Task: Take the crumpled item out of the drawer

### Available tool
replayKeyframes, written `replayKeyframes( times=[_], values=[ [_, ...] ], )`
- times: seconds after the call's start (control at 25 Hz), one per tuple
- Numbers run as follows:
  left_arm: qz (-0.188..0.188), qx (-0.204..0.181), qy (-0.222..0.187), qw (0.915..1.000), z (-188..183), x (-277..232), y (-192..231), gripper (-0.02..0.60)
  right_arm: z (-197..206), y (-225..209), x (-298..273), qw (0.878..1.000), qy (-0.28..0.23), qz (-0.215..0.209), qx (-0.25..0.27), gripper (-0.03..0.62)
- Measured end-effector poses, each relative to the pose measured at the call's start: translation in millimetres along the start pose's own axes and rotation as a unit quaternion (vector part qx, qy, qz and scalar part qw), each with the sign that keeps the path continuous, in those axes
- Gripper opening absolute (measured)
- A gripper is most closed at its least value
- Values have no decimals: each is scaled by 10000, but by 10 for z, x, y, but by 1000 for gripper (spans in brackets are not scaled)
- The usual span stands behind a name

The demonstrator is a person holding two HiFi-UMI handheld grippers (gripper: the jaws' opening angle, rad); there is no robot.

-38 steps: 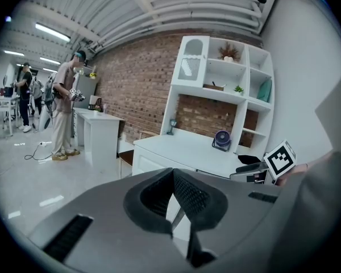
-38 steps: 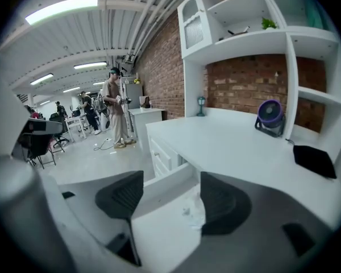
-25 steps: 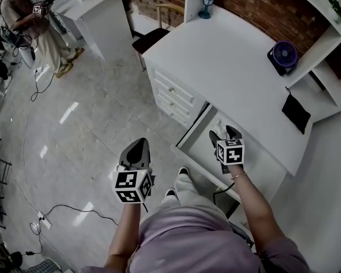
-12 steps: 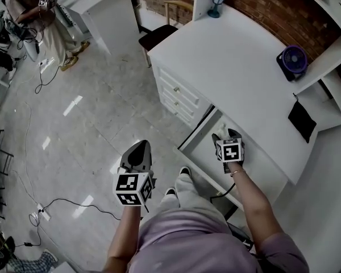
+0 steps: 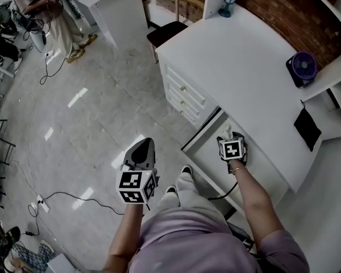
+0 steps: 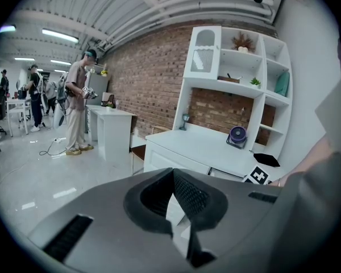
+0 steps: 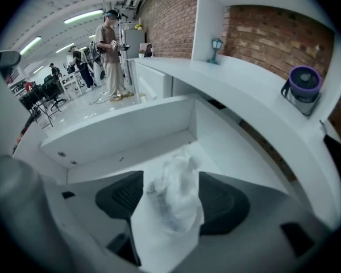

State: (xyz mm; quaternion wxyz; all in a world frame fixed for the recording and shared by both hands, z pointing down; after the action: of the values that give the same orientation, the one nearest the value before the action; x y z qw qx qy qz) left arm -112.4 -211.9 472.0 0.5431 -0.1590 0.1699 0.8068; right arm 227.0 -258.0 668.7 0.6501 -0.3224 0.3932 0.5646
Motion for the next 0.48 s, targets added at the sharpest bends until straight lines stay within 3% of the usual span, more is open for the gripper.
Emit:
replayKeyframes(
  times=[0.48],
  values=[
    [-54,48,44,10000,-5,-63,86,0,89,-24,-128,9988,381,192,230,249]
  ],
)
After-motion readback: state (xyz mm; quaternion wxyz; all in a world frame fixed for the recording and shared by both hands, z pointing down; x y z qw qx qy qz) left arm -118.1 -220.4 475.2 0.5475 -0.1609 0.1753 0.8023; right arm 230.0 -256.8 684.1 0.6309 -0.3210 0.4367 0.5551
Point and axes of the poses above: the fingertips, and each gripper's own axes: x backward along the fingers, y to its left, z out of its underside, the point moved 6 cm from there along x, backward along the fingers, and after that the axes turned 7 degrees about -x, right-handed, at the moved point
